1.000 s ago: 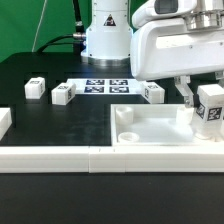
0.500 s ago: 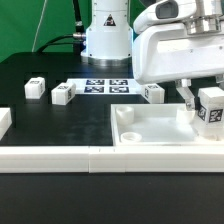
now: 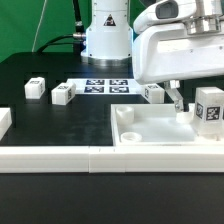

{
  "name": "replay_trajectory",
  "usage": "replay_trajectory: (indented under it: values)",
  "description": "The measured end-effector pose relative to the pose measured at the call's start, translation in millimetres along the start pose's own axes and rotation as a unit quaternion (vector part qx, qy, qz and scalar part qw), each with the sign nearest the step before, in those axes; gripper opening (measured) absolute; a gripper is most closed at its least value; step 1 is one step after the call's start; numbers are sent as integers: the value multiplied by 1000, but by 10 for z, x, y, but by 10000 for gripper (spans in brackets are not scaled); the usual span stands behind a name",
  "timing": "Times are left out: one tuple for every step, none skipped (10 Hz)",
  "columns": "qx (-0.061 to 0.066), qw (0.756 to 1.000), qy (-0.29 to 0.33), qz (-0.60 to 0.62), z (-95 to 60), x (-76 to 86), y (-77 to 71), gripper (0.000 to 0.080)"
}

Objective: Assemble one leg

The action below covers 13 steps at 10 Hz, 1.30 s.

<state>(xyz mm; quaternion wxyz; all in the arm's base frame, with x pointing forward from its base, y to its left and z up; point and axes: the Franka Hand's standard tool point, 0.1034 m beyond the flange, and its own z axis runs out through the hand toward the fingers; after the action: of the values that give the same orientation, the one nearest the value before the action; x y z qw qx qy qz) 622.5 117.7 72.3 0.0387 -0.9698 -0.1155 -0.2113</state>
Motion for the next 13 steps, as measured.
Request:
replay_trajectory:
  values:
    - [0, 1000, 0, 0, 0, 0, 0, 645]
    - [0, 1000, -2, 0, -8, 5, -1, 649]
    - [2, 1000, -11, -1, -81, 41, -7, 649]
    - [2, 1000, -8, 6, -173, 108, -26, 649]
    - [3, 1000, -11, 6, -196, 120, -58, 649]
    - [4, 1000, -21, 7, -180, 96, -55, 649]
    - [5, 1000, -25, 7, -177, 86, -57, 649]
    - [9, 999, -49, 6, -166, 64, -71, 649]
    - [15, 995, -99, 10, -160, 19, -68, 649]
    - [19, 989, -146, 14, -177, 46, -16, 649]
    - [22, 983, -183, 16, -186, 92, 36, 649]
    - [25, 979, -203, 17, -167, 138, 75, 649]
    - [24, 980, -196, 18, -141, 173, 91, 649]
